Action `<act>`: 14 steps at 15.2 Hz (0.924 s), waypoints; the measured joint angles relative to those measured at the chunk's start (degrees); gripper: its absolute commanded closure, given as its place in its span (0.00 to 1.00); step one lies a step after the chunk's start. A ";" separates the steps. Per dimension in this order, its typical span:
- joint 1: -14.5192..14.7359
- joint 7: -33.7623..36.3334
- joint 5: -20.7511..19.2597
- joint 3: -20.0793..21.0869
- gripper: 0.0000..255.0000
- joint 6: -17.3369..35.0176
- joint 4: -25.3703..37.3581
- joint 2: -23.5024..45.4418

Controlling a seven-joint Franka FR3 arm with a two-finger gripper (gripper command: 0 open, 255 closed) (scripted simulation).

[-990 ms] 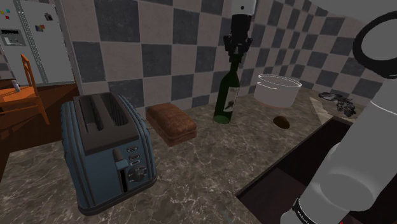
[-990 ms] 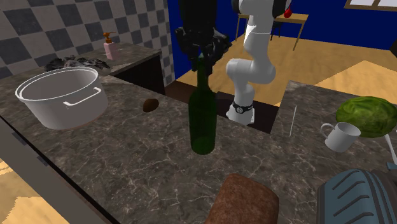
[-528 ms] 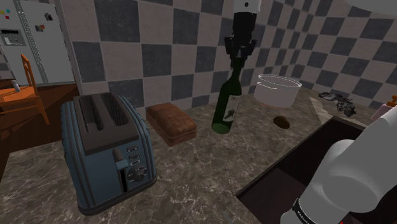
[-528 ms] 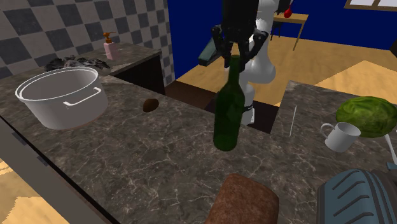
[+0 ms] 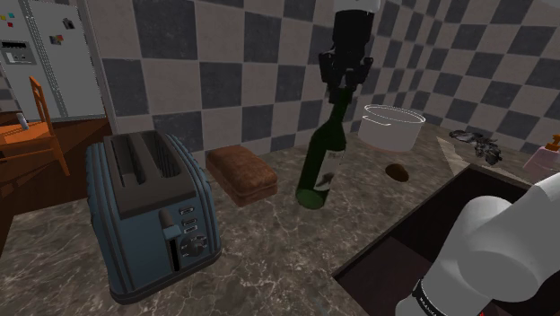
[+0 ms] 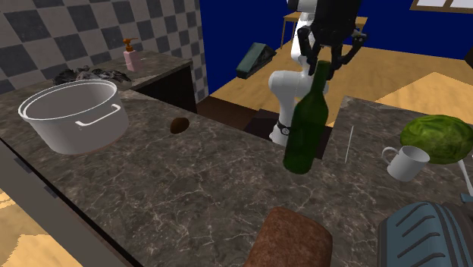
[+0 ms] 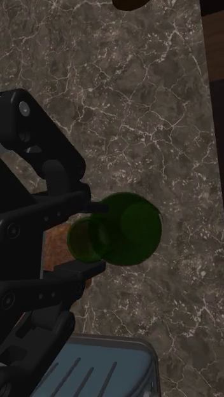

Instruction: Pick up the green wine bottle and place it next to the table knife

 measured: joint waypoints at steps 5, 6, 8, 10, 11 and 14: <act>1.80 6.17 2.98 4.42 1.00 -0.03 -3.69 -4.29; 2.15 7.33 3.64 5.22 1.00 -0.27 -4.47 -5.43; 2.92 10.22 5.16 7.36 1.00 -0.65 -4.79 -6.51; 3.65 12.57 6.62 9.00 1.00 -1.01 -6.29 -8.74; 4.02 14.06 7.47 10.13 1.00 -1.26 -6.23 -9.17; 5.04 18.54 10.06 13.66 1.00 -1.09 -6.65 -10.27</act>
